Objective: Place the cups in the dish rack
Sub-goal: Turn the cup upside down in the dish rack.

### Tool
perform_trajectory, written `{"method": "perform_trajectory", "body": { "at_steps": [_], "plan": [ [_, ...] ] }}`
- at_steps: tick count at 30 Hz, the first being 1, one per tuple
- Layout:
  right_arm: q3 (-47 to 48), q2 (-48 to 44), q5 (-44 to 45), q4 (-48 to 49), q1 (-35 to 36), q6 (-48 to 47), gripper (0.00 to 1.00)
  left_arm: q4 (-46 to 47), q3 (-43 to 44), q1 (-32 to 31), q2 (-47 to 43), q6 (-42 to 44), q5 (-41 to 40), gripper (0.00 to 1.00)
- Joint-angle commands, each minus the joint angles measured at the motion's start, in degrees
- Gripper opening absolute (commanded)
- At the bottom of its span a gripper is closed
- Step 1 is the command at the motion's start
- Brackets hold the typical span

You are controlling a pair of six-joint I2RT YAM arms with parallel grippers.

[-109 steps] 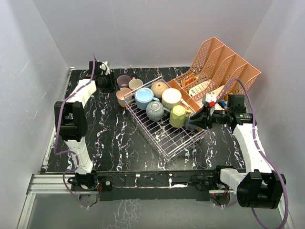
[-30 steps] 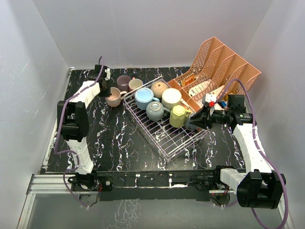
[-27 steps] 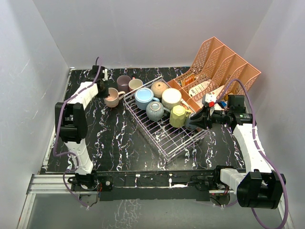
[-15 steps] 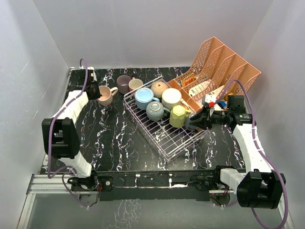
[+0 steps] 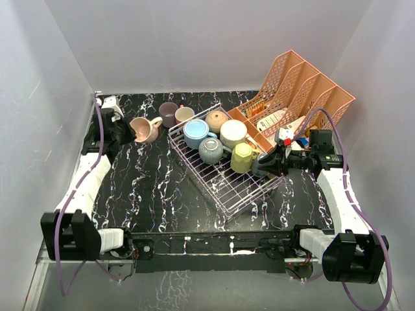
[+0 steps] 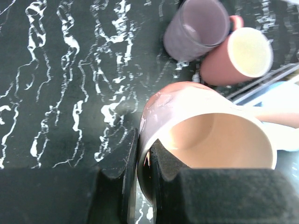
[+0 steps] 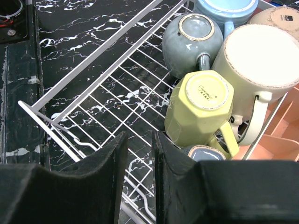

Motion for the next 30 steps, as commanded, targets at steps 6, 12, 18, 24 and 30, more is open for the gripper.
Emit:
{"method": "perform_trajectory", "body": {
  "at_steps": [6,12,18,24,30],
  "plan": [
    [-0.92,-0.70,-2.74,1.37,-0.35,-1.00,0.30,15.59,-8.03,0.22,-15.30,-6.56,17.78,0.00],
    [-0.91,-0.70,-3.94,-0.11,-1.38,-2.73,0.31,23.25,-11.36,0.18,-18.07,-12.76,26.52,0.00],
    [0.26,-0.94,-3.60,-2.45,-1.92,-3.71,0.31,32.48,-14.74,-2.07,-21.21,-16.70,31.12,0.00],
    [4.34,0.39,-3.10,-10.91,-1.87,-9.19,0.33,37.44,-17.07,-9.90,-24.39,-12.77,27.90,0.00],
    [11.34,3.17,-2.45,-22.20,-1.92,-15.45,0.34,44.44,-20.57,-17.31,-25.07,-11.02,26.65,0.00]
  ]
}}
